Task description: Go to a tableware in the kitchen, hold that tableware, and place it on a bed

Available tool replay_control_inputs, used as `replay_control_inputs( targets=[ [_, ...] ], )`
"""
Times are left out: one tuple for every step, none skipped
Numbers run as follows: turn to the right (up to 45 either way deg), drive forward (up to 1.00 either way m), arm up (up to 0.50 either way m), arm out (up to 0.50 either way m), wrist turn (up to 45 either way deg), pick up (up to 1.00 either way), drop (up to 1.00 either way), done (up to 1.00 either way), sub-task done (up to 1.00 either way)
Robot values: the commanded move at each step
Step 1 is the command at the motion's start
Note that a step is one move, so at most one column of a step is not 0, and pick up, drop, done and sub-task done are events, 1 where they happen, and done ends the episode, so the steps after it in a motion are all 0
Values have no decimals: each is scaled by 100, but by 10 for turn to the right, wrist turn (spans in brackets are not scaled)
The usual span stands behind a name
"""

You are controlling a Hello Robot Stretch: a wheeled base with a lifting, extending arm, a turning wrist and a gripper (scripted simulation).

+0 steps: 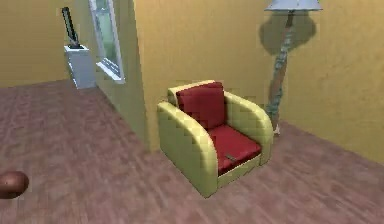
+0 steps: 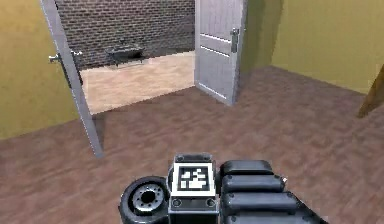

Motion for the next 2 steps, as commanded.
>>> replay_control_inputs(
  targets=[
    [450, 0, 0, 0, 0, 0, 0, 0, 0],
    [450, 0, 0, 0, 0, 0, 0, 0, 0]
  ],
)
